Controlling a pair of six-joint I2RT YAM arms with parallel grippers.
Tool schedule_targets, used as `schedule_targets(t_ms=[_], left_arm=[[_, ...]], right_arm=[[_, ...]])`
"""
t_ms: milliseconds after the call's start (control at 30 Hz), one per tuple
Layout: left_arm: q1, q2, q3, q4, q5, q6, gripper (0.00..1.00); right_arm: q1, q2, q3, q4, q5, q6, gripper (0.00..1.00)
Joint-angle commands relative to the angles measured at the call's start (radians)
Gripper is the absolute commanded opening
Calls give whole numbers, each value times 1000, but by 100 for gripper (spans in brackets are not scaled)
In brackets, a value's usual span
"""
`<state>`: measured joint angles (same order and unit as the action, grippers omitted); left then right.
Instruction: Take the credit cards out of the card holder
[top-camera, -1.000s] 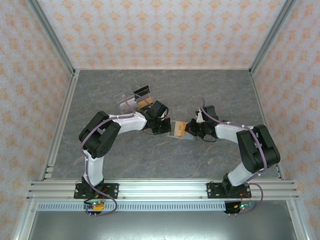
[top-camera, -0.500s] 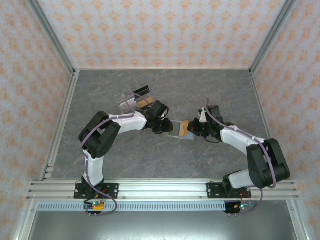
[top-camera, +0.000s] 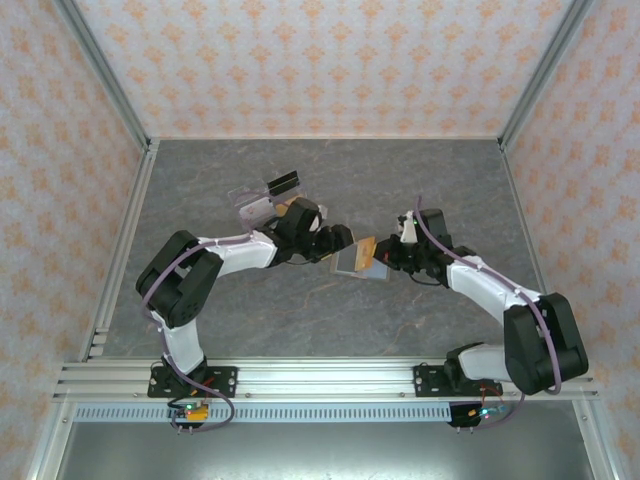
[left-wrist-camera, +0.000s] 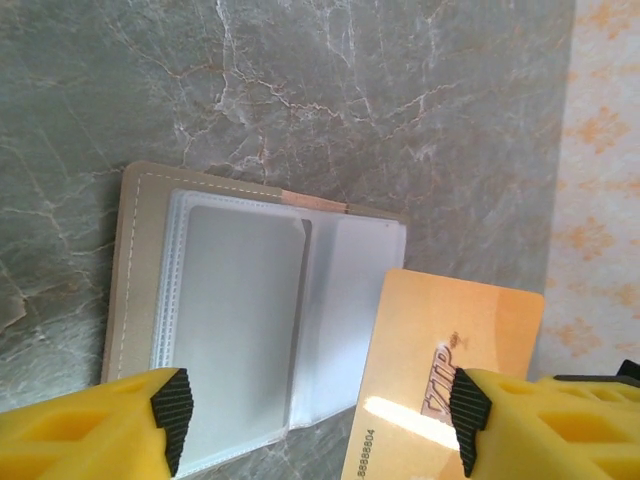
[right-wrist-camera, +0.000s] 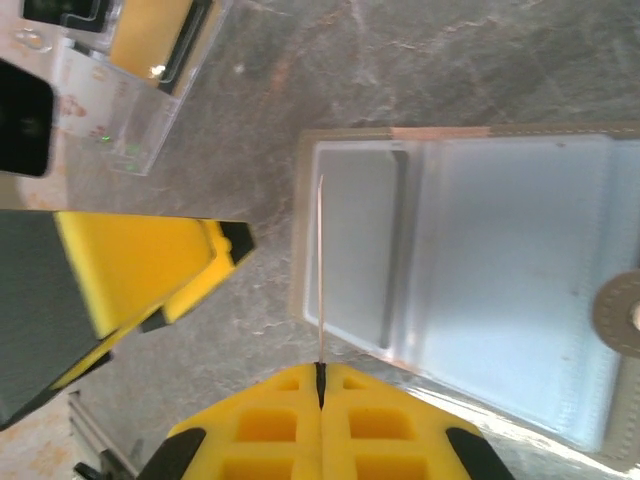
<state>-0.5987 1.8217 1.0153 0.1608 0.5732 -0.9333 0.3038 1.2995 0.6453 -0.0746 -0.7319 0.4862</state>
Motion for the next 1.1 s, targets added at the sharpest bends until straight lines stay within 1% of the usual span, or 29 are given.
schedule_targets(t_ms=[0, 33, 100, 233, 367, 433, 533, 600, 733, 833, 900, 933, 967, 1067], left_arm=[[8, -25, -21, 148, 67, -63, 76], [8, -27, -22, 157, 76, -67, 82], [8, -33, -33, 192, 95, -87, 83], [8, -48, -59, 274, 118, -137, 82], [8, -40, -68, 380, 174, -209, 77], [7, -38, -69, 403, 189, -228, 73], [8, -43, -76, 428, 194, -238, 61], [8, -45, -78, 442, 197, -245, 51], [8, -40, -87, 495, 212, -269, 35], [8, -46, -90, 521, 221, -260, 20], [10, -56, -89, 522, 222, -242, 9], [11, -65, -88, 513, 219, -229, 6], [13, -75, -86, 488, 212, -207, 5], [23, -112, -79, 377, 190, -121, 2]], right_arm=[[-3, -29, 20, 97, -91, 47, 0], [-4, -30, 23, 107, -105, 54, 0], [-5, -29, 24, 134, -129, 69, 0], [-9, -25, 18, 196, -159, 114, 0], [-17, -19, 14, 238, -182, 147, 0], [-22, -17, 14, 237, -184, 151, 0], [-30, -15, 13, 240, -185, 155, 0], [-32, -11, 13, 241, -184, 160, 0], [-34, -6, 14, 241, -177, 163, 0], [-34, -2, 19, 235, -169, 160, 0], [-34, 3, 26, 225, -165, 151, 0], [-34, 4, 29, 215, -162, 143, 0], [-34, 4, 36, 191, -151, 132, 2], [-34, -15, 64, 67, -60, 81, 29]])
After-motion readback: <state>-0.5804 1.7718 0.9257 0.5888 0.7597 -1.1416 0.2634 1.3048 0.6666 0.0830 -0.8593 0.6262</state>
